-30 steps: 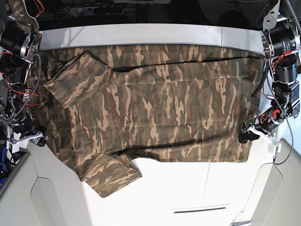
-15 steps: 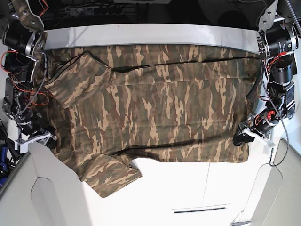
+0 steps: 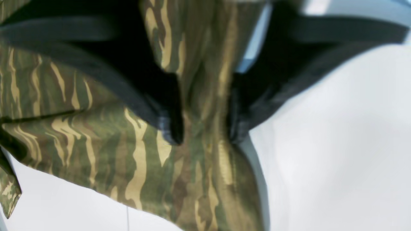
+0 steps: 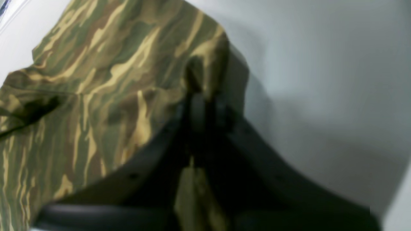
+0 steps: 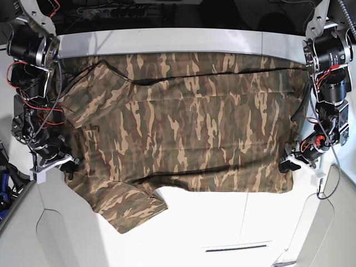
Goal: Fold the T-shirt properly
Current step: 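Reach both grippers to the shirt's side edges and grasp them, then fold the grasped edge over the shirt toward the collar with both grippers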
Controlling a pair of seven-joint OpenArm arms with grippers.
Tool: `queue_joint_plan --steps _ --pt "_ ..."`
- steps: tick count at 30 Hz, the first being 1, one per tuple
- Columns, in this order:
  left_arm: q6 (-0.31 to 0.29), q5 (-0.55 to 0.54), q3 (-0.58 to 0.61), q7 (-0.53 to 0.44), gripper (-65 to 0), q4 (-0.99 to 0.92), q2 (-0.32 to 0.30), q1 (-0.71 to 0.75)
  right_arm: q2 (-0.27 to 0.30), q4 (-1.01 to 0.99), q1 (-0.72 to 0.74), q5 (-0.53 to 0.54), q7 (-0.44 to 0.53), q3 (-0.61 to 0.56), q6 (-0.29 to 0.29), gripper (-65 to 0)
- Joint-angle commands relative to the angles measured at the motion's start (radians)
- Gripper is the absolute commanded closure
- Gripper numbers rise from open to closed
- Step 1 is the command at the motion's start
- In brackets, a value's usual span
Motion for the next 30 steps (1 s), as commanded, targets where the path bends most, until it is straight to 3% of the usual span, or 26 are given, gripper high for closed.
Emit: queue_joint_plan --steps 1,6,7,12,18,24,30 --pt "-0.004 -0.019 -0.002 -0.014 -17.5 0.013 -0.017 -0.036 0.008 0.013 0.03 0.001 0.004 -0.001 0.008 0.0" --pt "-0.008 -0.021 -0.002 -0.012 -0.6 0.014 -0.017 -0.041 0.008 0.013 0.03 0.0 0.003 -0.001 0.06 0.0" --pt "-0.016 -0.021 -0.002 -0.003 0.0 0.014 -0.017 -0.041 0.008 0.013 0.03 0.0 0.003 -0.001 0.06 0.0" --pt "-0.088 -0.032 -0.002 0.075 0.0 0.036 -0.018 -0.04 0.008 0.043 0.03 0.002 -0.036 -0.001 0.06 0.0" --pt "-0.088 -0.172 -0.002 0.202 0.0 0.113 -0.048 -0.037 0.019 0.172 0.018 0.082 -0.192 -0.001 0.061 0.0" --pt "-0.088 -0.314 -0.002 0.394 0.0 0.203 -0.065 -0.031 0.078 0.254 0.019 0.197 -0.328 0.0 0.071 0.0" --pt "-0.088 -0.401 -0.002 0.412 0.0 0.32 -0.126 0.053 0.148 0.315 -0.017 0.33 -0.454 0.0 0.079 0.0"
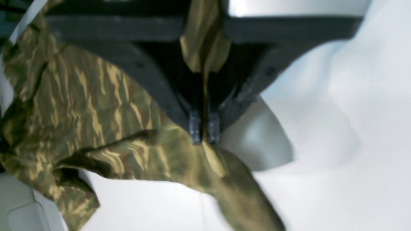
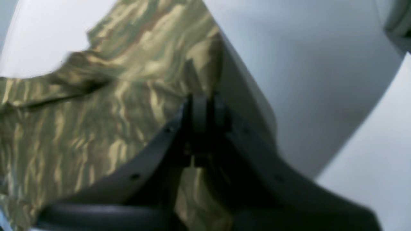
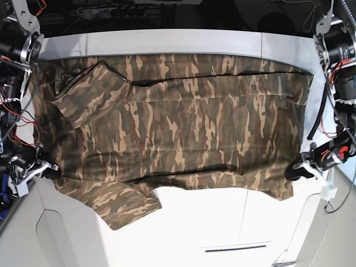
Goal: Fold the T-shirt properly
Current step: 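Fold the grasped edge over the shirt toward the collar with both grippers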
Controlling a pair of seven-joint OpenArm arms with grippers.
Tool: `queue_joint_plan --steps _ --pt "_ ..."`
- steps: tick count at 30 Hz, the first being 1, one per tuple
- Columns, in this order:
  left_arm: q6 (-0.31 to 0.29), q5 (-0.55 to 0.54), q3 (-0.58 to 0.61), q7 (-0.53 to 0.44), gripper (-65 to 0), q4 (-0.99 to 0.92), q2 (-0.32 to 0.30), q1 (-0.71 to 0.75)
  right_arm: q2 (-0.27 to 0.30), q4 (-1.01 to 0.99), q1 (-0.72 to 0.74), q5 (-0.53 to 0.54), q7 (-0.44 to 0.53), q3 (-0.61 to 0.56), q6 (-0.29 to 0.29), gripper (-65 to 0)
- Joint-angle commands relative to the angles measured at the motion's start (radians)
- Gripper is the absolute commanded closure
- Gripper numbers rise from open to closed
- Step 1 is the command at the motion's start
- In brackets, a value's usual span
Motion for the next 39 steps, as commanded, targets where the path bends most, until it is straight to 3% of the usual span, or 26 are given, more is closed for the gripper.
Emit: queue_joint_plan --steps 1,9,15,19,29,30,33,34,39 --pt "-0.012 -0.032 -0.005 -0.015 0.0 0.042 -0.029 0.0 0.035 0.035 0.0 0.037 0.016 0.003 0.009 0.0" --pt "-0.012 -0.032 -0.018 -0.011 0.0 0.214 -0.041 0.135 0.067 0.216 -0.166 0.08 0.004 0.01 0.009 0.0" --pt "-0.012 -0.032 -0.129 0.01 0.0 0.332 -0.04 0.244 0.066 0.344 -0.294 0.08 0.002 0.051 0.009 0.0" --pt "-0.012 -0.033 -0.185 0.027 0.0 0.375 -0.04 0.307 0.066 0.376 -0.351 0.081 0.003 0.084 0.009 0.0" --pt "-0.012 -0.051 -0.186 0.033 0.0 0.418 -0.035 0.444 0.045 0.371 -0.449 0.066 0.064 0.117 -0.005 0.0" --pt "-0.012 -0.053 -0.186 0.032 0.0 0.418 -0.032 0.448 0.042 0.371 -0.452 0.054 0.076 0.117 -0.005 -4.4" --pt "-0.012 -0.059 -0.186 0.029 0.0 0.418 -0.025 0.452 0.034 0.371 -0.454 0.041 0.114 0.117 -0.006 -29.8" --pt "-0.012 -0.059 -0.186 0.03 0.0 0.418 -0.021 0.452 0.033 0.371 -0.452 0.038 0.138 0.117 -0.006 -34.1" --pt "-0.012 -0.058 -0.186 0.03 0.0 0.418 -0.013 0.452 0.023 0.371 -0.425 -0.002 0.275 0.117 -0.025 -35.6"
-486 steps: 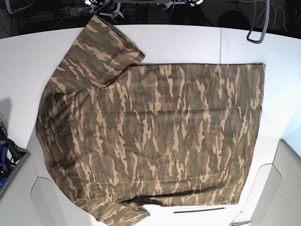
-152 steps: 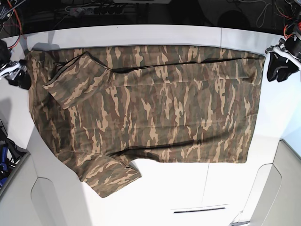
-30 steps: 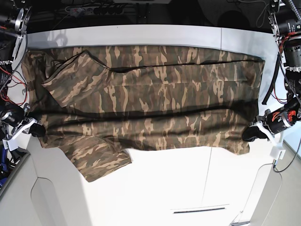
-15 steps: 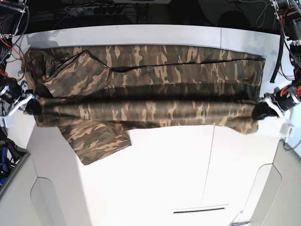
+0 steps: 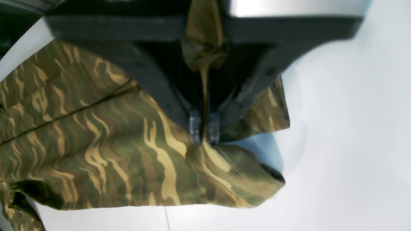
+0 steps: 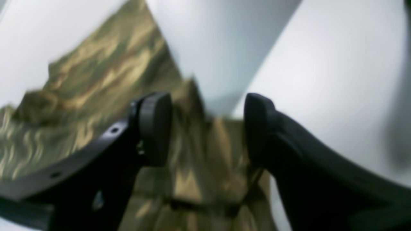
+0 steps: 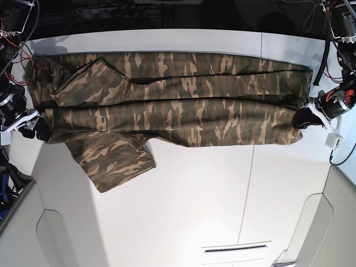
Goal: Fold the T-shirt properly
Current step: 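Fold the grasped edge over the shirt toward the collar with both grippers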
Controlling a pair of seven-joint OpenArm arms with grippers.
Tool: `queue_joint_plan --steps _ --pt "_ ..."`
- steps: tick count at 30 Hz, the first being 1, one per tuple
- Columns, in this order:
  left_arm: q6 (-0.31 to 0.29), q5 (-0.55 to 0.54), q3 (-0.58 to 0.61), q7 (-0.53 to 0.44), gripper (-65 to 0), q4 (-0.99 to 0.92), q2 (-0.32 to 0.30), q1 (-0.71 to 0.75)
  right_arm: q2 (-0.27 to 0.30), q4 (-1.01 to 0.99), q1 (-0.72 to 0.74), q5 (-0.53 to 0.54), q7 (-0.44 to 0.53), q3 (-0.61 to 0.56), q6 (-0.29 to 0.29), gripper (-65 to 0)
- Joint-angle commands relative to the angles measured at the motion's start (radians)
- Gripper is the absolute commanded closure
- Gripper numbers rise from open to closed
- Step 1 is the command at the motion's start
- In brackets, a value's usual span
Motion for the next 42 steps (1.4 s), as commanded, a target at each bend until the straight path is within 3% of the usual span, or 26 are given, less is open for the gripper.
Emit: queue_joint_plan --steps 1,7,11,17,26,28,33,36,42 --pt "-0.006 -0.021 -0.008 -0.021 0.0 0.018 -0.019 -0.013 0.006 0.015 0.038 -0.008 0.026 0.008 0.005 -35.6" --pt "-0.006 -0.021 -0.008 -0.021 0.0 0.018 -0.019 -0.013 -0.063 -0.021 0.148 -0.071 0.027 0.005 -0.012 -35.6" --pt "-0.006 -0.022 -0.008 -0.026 0.0 0.018 -0.019 -0.014 -0.097 -0.166 0.242 -0.108 0.063 -0.007 -0.014 -35.6" --pt "-0.006 -0.021 -0.008 -0.029 0.0 0.018 -0.019 -0.013 -0.111 -0.384 0.336 -0.179 0.13 -0.111 -0.012 -35.6" --pt "-0.006 -0.02 -0.008 -0.032 0.0 0.018 -0.002 -0.013 -0.155 -0.399 0.337 -0.185 0.13 -0.26 -0.006 -35.2" --pt "-0.006 -0.02 -0.008 -0.032 0.0 0.018 -0.003 -0.013 -0.169 -0.398 0.337 -0.187 0.128 -0.264 -0.006 -29.2" --pt "-0.006 -0.006 -0.008 -0.032 0.0 0.018 -0.003 -0.013 -0.185 -0.398 0.337 -0.184 0.111 -0.264 -0.005 0.0" --pt "-0.006 -0.006 -0.008 -0.032 0.0 0.018 -0.003 -0.013 -0.185 -0.386 0.338 -0.182 0.078 -0.264 -0.005 0.0" --pt "-0.006 -0.021 -0.009 -0.031 0.0 0.036 -0.009 -0.011 -0.172 -0.236 0.323 -0.048 -0.186 -0.253 0.006 0.0"
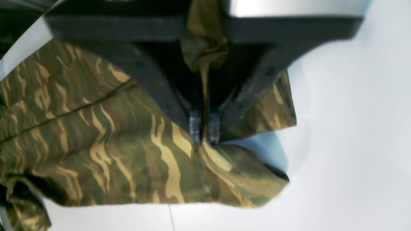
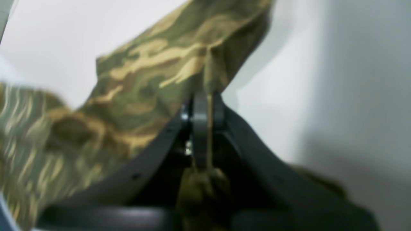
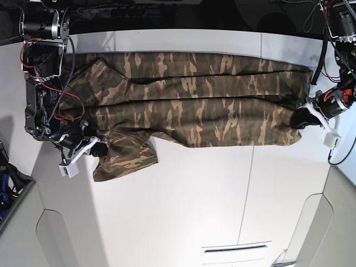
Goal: Fold the T-shirt properly
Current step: 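Fold the grasped edge over the shirt toward the collar with both grippers, then open both grippers and release the folded strip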
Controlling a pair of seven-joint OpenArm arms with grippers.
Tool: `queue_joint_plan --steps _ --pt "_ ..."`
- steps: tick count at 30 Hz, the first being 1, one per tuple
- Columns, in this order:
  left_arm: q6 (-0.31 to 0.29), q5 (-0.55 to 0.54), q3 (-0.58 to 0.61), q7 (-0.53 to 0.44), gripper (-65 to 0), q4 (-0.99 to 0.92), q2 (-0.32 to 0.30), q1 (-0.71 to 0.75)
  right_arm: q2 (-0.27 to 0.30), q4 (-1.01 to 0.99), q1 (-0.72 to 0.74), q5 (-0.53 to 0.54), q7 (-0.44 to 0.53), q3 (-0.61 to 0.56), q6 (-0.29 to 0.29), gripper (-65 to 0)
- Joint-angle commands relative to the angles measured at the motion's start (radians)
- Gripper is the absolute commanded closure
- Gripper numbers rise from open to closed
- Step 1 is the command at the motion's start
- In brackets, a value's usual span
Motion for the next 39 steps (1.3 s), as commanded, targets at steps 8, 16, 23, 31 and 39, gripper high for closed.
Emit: queue_joint_plan --steps 8,16,23,31,39 --pt "-0.006 -0.021 -0.035 0.004 0.0 0.221 -0.024 0.078 0.076 0.391 -0.195 0.126 -0.041 0.106 0.021 0.0" --pt "-0.006 -0.037 -0.176 0.053 0.0 0.351 -0.024 0.209 0.08 0.621 -0.385 0.256 -0.119 0.264 0.031 0.0" --pt "-0.006 -0.036 -0.177 0.053 0.0 0.432 -0.024 0.291 0.08 0.665 -0.473 0.369 -0.175 0.345 0.034 0.0" --pt "-0.006 -0.029 -0.177 0.077 0.0 0.432 -0.024 0.322 0.067 0.664 -0.581 0.339 -0.16 0.353 0.037 0.0" --pt "-0.006 -0.029 -0.177 0.098 -19.4 0.431 -0.023 0.321 0.042 0.66 -0.608 0.248 -0.117 0.353 0.026 -20.6"
